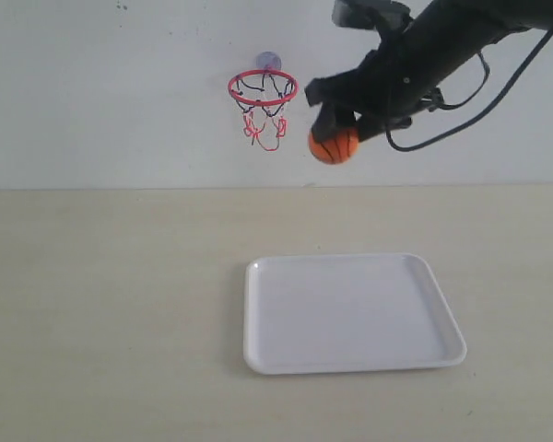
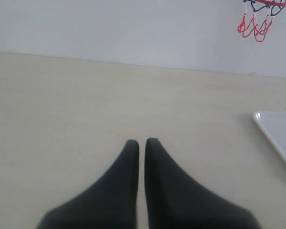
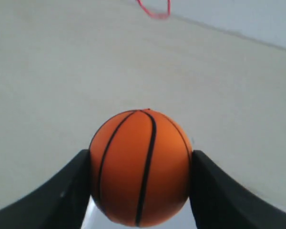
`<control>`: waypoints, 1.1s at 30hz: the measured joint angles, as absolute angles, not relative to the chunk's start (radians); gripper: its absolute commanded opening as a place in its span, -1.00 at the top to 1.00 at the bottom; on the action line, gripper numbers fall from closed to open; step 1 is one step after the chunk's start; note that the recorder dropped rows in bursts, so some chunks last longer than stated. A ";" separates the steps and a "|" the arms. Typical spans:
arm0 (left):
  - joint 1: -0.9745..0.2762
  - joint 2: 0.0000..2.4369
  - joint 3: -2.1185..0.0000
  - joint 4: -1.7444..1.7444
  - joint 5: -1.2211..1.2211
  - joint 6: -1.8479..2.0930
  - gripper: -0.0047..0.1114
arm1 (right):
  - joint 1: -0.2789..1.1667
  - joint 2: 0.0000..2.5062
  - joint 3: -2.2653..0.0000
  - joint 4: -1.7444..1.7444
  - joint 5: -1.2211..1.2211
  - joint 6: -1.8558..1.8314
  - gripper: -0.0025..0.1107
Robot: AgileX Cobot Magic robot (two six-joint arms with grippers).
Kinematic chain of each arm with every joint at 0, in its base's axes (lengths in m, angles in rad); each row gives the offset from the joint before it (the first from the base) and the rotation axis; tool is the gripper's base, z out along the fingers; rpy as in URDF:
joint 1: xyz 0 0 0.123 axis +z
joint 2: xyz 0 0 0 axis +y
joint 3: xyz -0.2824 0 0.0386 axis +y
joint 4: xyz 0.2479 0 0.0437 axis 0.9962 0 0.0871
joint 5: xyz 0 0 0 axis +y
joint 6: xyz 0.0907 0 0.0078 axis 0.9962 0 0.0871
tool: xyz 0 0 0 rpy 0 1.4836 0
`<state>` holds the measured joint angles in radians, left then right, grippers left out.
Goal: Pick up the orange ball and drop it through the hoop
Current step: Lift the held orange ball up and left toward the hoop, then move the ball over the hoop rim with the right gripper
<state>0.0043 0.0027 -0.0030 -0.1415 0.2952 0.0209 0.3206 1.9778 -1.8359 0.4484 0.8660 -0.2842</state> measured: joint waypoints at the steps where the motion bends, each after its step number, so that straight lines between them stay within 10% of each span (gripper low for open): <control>1: 0.004 0.003 -0.003 -0.142 0.295 0.021 0.85 | 0.321 1.978 -1.836 0.488 0.820 -0.287 0.96; 33: 0.004 0.003 -0.003 -0.142 0.295 0.021 0.85 | 0.360 2.108 -1.837 0.811 0.222 -0.491 0.96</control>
